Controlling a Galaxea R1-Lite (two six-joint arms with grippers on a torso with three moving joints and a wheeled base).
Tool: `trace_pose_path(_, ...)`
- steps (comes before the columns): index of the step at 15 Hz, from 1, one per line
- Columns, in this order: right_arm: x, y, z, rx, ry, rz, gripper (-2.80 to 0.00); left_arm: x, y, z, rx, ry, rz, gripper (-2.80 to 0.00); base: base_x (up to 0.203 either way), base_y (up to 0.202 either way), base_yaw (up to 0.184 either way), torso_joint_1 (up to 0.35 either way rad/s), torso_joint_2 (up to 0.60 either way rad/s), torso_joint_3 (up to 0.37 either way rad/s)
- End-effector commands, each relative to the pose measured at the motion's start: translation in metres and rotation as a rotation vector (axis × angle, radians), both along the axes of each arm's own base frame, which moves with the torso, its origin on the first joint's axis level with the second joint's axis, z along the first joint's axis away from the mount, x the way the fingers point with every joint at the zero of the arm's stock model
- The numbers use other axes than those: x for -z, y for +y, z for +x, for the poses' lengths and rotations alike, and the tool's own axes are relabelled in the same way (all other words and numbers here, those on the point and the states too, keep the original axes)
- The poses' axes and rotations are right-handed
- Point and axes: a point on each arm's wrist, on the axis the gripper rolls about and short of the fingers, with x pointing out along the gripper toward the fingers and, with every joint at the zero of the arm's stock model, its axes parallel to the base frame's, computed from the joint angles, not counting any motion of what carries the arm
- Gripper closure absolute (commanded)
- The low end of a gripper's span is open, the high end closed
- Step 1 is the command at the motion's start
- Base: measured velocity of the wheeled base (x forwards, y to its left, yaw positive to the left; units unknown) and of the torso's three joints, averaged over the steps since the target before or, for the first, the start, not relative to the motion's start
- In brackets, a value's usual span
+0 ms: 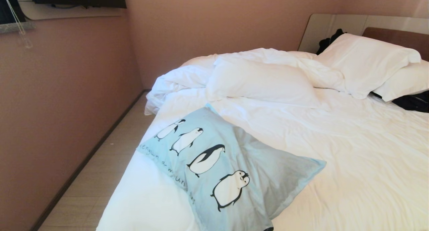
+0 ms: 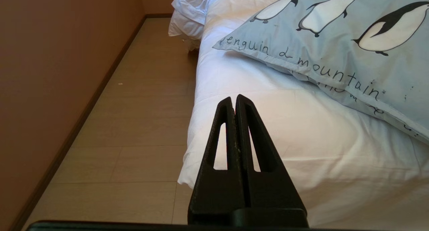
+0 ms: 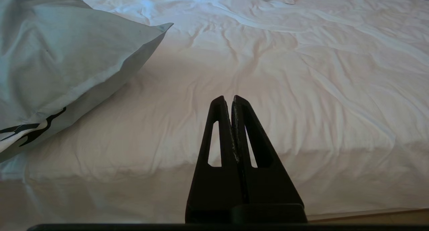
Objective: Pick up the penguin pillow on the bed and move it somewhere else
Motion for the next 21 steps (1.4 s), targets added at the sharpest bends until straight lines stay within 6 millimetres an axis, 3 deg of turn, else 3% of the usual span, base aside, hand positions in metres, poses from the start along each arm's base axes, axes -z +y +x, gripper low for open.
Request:
trace_pose_path(1,0.0004,0.0000,0.0000,0.000,-0.001,-0.001,0.00,0.0000,0.0000,0.0000,-0.001,-0.001,0.000,0.00,0.000,0.000,0.000,0.000,0.00,0.000)
trace_pose_path(21,-0.0001,0.0000,-0.0001,-0.001,-0.004,-0.002,0.00,-0.0001,0.0000,0.0000,-0.001,-0.001,-0.001,0.00,0.000,0.000,0.000,0.000,0.00,0.000)
